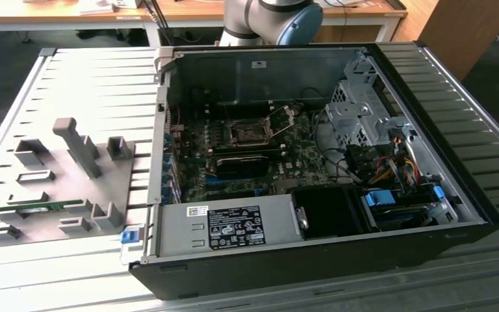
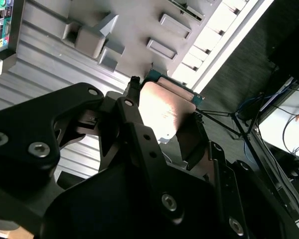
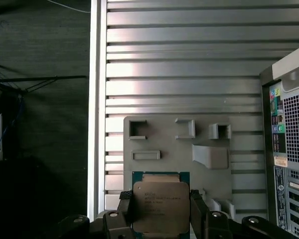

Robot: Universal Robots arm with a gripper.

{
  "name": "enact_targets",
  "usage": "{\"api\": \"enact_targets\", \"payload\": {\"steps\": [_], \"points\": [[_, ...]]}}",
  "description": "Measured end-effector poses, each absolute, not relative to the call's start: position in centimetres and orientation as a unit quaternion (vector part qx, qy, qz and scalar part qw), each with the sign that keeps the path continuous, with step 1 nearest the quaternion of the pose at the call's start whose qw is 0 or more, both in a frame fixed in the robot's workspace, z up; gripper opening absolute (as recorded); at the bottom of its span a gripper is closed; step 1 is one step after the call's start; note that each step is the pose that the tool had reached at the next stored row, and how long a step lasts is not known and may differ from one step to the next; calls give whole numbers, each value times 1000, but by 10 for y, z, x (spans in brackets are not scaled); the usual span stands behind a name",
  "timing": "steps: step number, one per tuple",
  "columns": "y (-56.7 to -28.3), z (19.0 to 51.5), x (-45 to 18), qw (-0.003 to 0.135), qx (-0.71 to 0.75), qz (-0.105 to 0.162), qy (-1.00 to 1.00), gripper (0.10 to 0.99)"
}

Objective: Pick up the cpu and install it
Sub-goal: 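Pick up the cpu and move it towards the insertion slot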

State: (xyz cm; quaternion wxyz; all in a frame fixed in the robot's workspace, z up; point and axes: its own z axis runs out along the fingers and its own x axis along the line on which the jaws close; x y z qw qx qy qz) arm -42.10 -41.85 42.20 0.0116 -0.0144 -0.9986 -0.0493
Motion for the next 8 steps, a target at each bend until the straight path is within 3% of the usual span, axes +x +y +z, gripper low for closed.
{"api": "enact_targets", "payload": {"steps": [8], "points": [[-418,422,-401,12,-14,-49,-999,541]]}}
